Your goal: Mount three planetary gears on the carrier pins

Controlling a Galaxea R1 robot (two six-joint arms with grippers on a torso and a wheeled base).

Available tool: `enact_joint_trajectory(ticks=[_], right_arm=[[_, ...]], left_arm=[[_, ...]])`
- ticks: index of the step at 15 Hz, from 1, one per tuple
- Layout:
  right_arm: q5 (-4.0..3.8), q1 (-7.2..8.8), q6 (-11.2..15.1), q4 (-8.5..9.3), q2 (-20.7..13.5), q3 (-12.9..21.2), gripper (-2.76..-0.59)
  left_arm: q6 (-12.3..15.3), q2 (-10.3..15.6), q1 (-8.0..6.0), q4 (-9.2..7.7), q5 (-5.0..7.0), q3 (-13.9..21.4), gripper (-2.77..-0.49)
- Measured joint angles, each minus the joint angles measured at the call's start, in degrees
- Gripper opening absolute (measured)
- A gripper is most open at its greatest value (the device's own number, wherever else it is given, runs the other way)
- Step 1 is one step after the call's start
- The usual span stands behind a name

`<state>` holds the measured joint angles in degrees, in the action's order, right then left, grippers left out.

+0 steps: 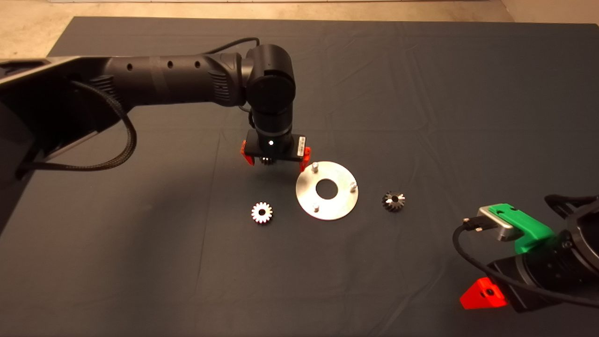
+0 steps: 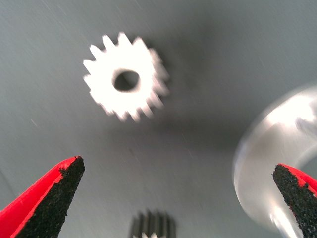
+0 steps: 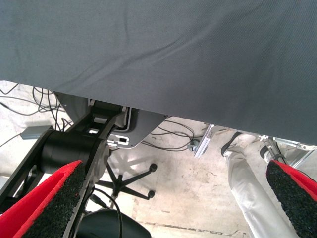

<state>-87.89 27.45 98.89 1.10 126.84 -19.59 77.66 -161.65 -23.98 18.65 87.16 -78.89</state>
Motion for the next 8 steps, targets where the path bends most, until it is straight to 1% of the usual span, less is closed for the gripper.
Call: enact_joint_trajectory(ticks=[4,8], right_arm=[[0.02,-0.01,0.00,0.02,0.00,0.02,-0.63],[0.02,-0.65,0.00,0.02,0.00,0.05,-0.63]], left_arm=[[-2.27,-0.36,0.00,0.26,0.10,-6.23,-0.49],[-4.53,-0.79,0.00,0.24,0.01,-9.41,-0.49]])
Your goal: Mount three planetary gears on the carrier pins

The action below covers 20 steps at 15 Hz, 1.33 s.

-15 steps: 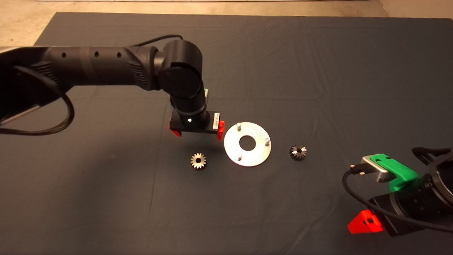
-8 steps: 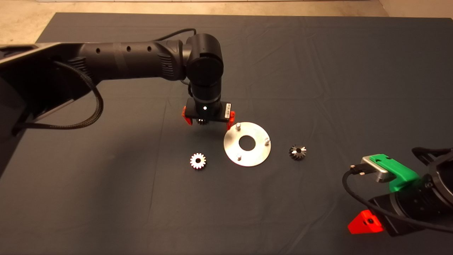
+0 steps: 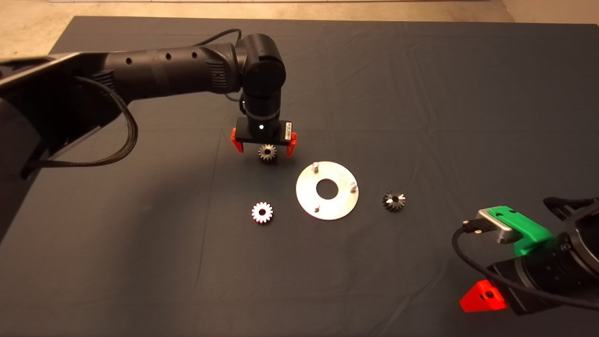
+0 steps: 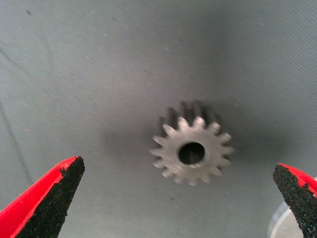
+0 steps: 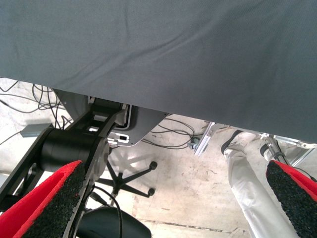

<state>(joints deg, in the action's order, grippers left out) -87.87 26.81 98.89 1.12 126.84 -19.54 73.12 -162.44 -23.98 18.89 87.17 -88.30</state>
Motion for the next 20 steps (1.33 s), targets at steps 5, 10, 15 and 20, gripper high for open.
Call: enact_joint_trajectory(ticks=[5,10,15,20], right_arm=[[0.02,0.00,0.00,0.00,-0.02,0.00,-0.63],[0.00,0.00,0.00,0.00,0.00,0.00,-0.63],[0.00,0.00,0.00,0.00,0.00,0.00,-0.63],[0.00,0.00,0.00,0.00,0.00,0.00,-0.63]], left_arm=[[-2.64,-0.96,-0.02,-0.34,0.00,-4.96,-0.49],[-4.92,-1.84,-0.02,-1.13,0.00,-7.95,-0.49],[-6.50,-2.19,0.00,-3.35,0.01,-10.65,-0.49],[-6.83,-2.61,-0.01,-4.39,-0.02,-11.37,-0.49]])
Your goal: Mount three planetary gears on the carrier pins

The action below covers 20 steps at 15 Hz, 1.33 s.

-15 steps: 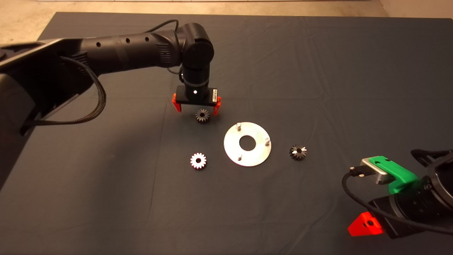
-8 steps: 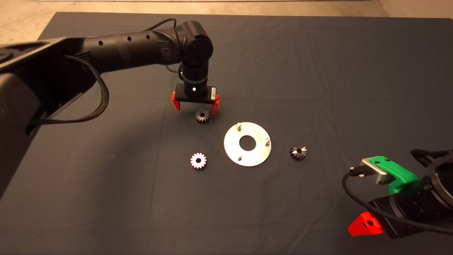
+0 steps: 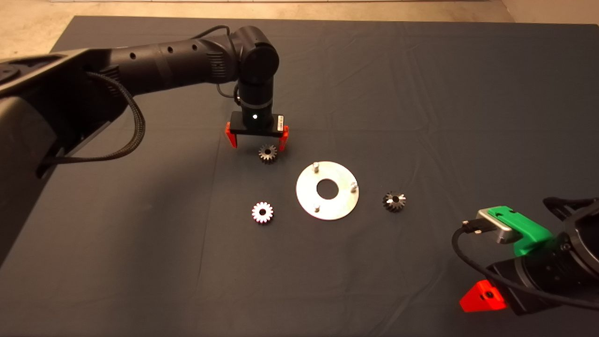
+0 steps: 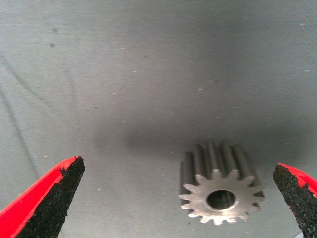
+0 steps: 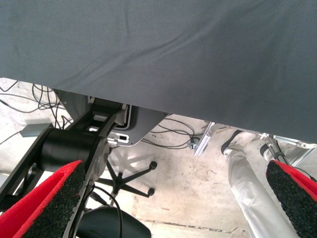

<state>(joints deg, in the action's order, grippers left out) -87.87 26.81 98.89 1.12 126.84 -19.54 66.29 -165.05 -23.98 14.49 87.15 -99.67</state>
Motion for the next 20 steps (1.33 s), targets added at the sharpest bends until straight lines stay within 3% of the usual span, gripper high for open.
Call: enact_joint_trajectory(ticks=[9,18,20], right_arm=[[0.00,0.00,0.00,0.00,0.00,0.00,-0.63],[0.01,-0.72,0.00,0.00,0.00,0.00,-0.63],[-0.02,-1.06,0.00,0.00,0.00,0.00,-0.63]], left_arm=[[-0.15,-0.37,0.01,-0.41,0.02,-0.11,-0.49],[-0.17,-0.20,0.01,-2.46,0.02,-2.25,-0.49],[-0.17,-0.20,0.02,-2.54,0.02,-2.36,-0.59]])
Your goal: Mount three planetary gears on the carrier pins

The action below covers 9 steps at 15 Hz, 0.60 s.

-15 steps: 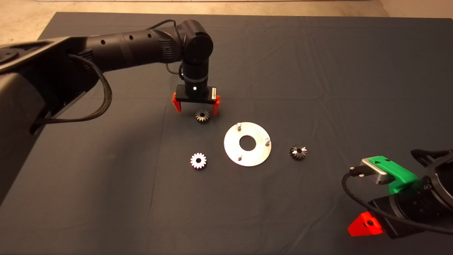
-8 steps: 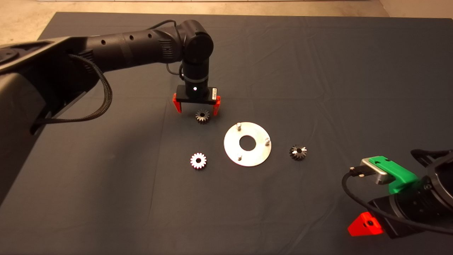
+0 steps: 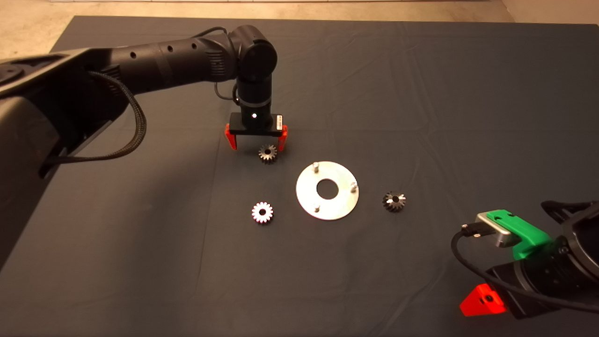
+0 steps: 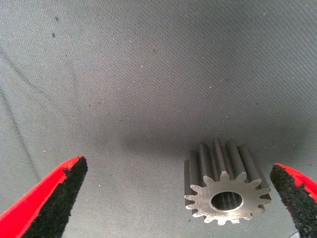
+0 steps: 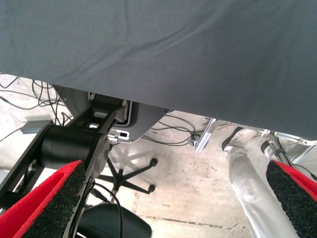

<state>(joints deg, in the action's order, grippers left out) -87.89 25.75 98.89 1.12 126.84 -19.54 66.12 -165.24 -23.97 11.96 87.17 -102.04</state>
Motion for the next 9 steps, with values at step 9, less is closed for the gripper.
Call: enact_joint_trajectory(ticks=[9], right_arm=[[0.04,-0.39,0.00,0.00,0.00,0.00,-0.63]], left_arm=[[0.41,-0.33,-0.01,-1.68,0.00,0.24,-0.74]])
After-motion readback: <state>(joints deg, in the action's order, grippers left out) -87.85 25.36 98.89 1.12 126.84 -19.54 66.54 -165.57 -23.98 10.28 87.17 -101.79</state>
